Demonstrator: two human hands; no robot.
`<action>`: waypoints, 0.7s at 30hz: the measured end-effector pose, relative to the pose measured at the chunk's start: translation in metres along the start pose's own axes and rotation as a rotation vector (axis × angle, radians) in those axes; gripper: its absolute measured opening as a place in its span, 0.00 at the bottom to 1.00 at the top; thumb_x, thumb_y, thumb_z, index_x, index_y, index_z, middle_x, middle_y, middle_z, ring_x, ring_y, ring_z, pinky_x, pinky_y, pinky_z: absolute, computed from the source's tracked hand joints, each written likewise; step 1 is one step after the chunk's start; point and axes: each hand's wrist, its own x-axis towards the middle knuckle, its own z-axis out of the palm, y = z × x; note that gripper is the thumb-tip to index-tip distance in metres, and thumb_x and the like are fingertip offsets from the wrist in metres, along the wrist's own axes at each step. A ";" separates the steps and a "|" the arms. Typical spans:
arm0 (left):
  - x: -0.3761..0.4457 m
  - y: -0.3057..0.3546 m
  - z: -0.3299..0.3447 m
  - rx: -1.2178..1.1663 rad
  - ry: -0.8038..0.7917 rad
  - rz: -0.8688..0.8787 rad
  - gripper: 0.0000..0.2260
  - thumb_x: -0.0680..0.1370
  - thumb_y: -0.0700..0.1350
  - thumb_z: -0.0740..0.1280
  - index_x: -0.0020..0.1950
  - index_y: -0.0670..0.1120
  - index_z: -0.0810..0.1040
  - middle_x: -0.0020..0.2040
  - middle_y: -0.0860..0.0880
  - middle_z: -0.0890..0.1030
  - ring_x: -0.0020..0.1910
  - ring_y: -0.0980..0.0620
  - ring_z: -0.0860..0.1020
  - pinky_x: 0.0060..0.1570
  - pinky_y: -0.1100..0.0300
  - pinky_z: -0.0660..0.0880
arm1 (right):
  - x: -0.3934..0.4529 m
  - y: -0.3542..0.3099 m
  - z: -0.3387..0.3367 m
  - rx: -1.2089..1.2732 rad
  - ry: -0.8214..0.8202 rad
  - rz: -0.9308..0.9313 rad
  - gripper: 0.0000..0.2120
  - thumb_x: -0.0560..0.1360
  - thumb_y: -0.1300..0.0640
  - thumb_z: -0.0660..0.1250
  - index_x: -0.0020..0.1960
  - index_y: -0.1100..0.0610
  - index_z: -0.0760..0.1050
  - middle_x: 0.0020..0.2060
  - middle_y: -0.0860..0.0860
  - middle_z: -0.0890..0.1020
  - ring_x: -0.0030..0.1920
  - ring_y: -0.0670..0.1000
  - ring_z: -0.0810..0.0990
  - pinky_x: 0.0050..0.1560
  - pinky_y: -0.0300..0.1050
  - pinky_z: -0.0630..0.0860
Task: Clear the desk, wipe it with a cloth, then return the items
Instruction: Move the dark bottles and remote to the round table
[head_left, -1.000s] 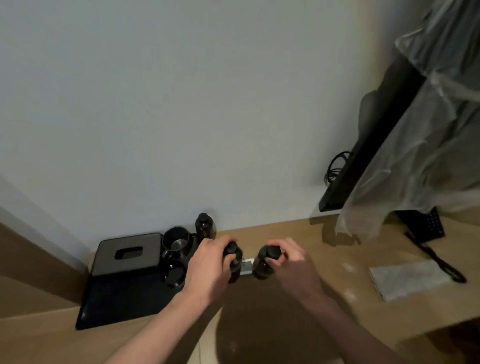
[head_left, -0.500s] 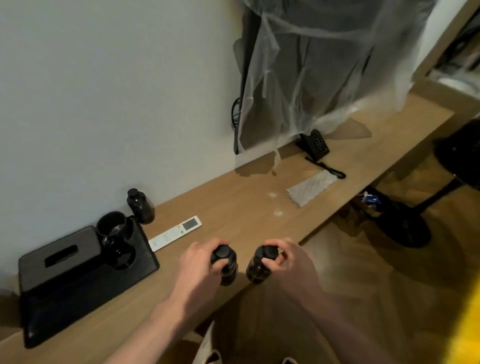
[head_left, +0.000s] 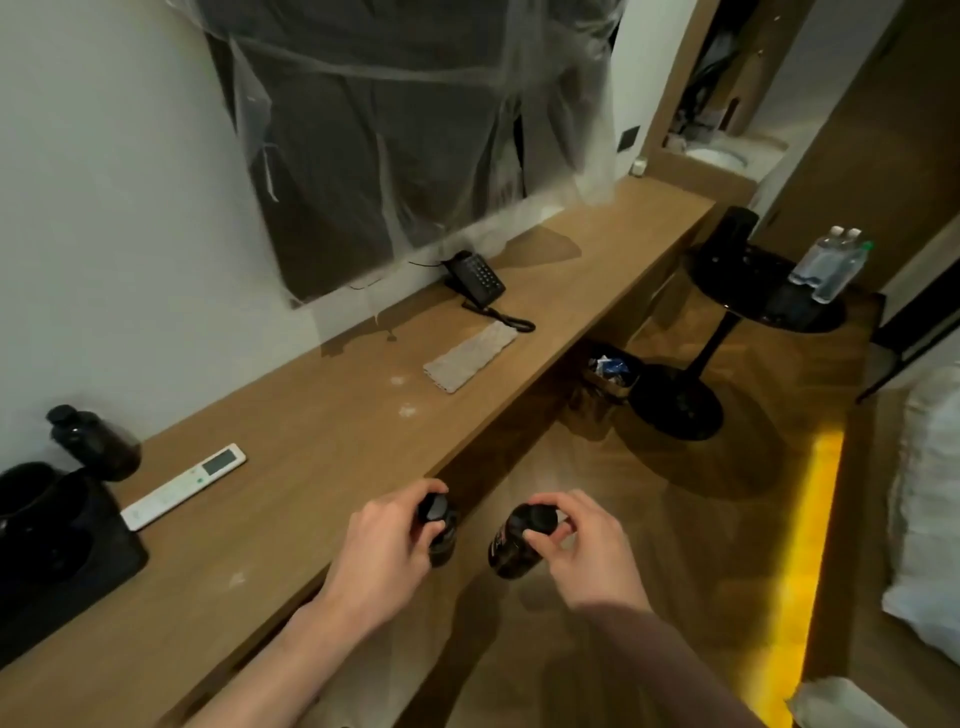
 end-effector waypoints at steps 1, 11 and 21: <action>0.000 0.016 0.011 0.001 0.000 0.006 0.18 0.79 0.47 0.72 0.68 0.57 0.76 0.59 0.58 0.82 0.54 0.58 0.81 0.57 0.57 0.81 | -0.007 0.014 -0.014 -0.005 0.007 0.000 0.13 0.79 0.50 0.72 0.61 0.38 0.77 0.52 0.35 0.76 0.48 0.37 0.78 0.44 0.29 0.74; -0.003 0.160 0.106 -0.041 -0.045 0.072 0.19 0.80 0.45 0.71 0.70 0.55 0.74 0.60 0.57 0.80 0.58 0.55 0.80 0.58 0.57 0.81 | -0.041 0.134 -0.130 -0.090 0.099 -0.015 0.16 0.77 0.49 0.74 0.63 0.40 0.78 0.54 0.37 0.75 0.46 0.41 0.79 0.55 0.40 0.82; 0.053 0.241 0.169 -0.004 -0.138 0.190 0.20 0.80 0.45 0.70 0.70 0.59 0.73 0.63 0.61 0.77 0.61 0.59 0.76 0.55 0.66 0.78 | -0.022 0.202 -0.213 -0.024 0.186 0.019 0.16 0.77 0.50 0.74 0.63 0.40 0.77 0.54 0.37 0.77 0.45 0.41 0.80 0.50 0.40 0.81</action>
